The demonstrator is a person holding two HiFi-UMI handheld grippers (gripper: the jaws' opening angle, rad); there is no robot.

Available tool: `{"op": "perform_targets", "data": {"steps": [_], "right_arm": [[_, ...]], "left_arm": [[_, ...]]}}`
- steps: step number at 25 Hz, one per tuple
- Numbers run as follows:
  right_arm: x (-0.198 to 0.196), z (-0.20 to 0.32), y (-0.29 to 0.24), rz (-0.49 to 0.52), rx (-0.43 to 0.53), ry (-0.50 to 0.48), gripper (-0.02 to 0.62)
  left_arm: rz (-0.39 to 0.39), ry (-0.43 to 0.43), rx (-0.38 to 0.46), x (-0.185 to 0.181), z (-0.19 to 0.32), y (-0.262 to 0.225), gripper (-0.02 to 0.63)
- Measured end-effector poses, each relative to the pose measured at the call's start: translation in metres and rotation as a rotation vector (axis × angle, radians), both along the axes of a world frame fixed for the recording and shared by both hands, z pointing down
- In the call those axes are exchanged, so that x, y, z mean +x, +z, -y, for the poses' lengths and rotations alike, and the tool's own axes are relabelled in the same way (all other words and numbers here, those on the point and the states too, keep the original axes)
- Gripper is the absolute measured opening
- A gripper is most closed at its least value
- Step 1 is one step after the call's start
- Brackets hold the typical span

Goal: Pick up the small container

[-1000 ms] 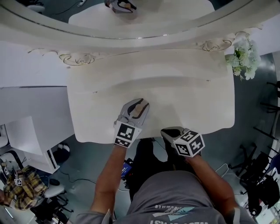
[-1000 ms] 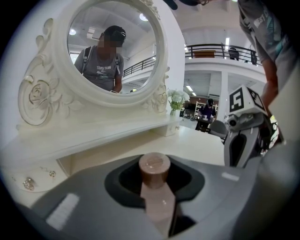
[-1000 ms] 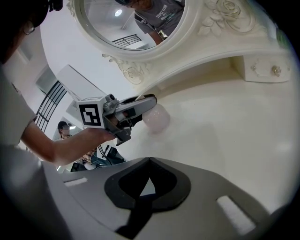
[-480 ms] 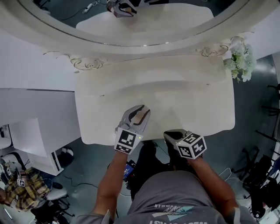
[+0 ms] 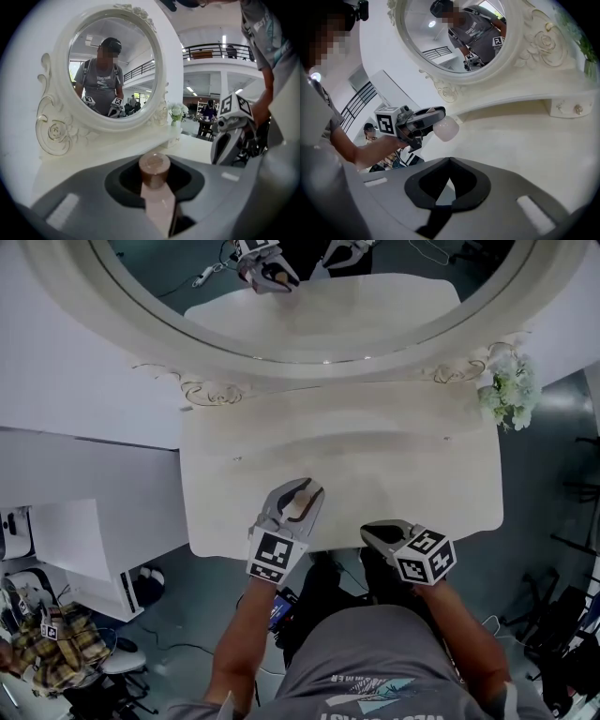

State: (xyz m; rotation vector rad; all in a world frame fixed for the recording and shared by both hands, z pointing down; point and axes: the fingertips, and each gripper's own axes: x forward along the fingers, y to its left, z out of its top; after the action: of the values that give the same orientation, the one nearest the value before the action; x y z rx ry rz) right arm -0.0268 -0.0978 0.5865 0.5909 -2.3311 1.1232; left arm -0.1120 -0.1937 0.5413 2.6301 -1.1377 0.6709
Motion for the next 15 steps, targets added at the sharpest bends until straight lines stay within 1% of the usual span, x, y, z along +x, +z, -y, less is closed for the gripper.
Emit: {"op": "perform_targets", "data": {"steps": [5,9,15], "right_arm": [[-0.013,0.003,-0.029,0.045,0.057,-0.041,0.0],[-0.018,0.005,-0.047,0.037,0.107,-0.072,-0.002],[-0.027,0.016,-0.071,0.031,0.172,-0.087,-0.002]], "left_arm": [[0.005,-0.006,0.007,-0.008,0.002,-0.023,0.103],[0.008,-0.003,0.019,-0.013,0.001,-0.043,0.103],[0.011,0.007,0.049,-0.023,-0.002,-0.073,0.103]]}}
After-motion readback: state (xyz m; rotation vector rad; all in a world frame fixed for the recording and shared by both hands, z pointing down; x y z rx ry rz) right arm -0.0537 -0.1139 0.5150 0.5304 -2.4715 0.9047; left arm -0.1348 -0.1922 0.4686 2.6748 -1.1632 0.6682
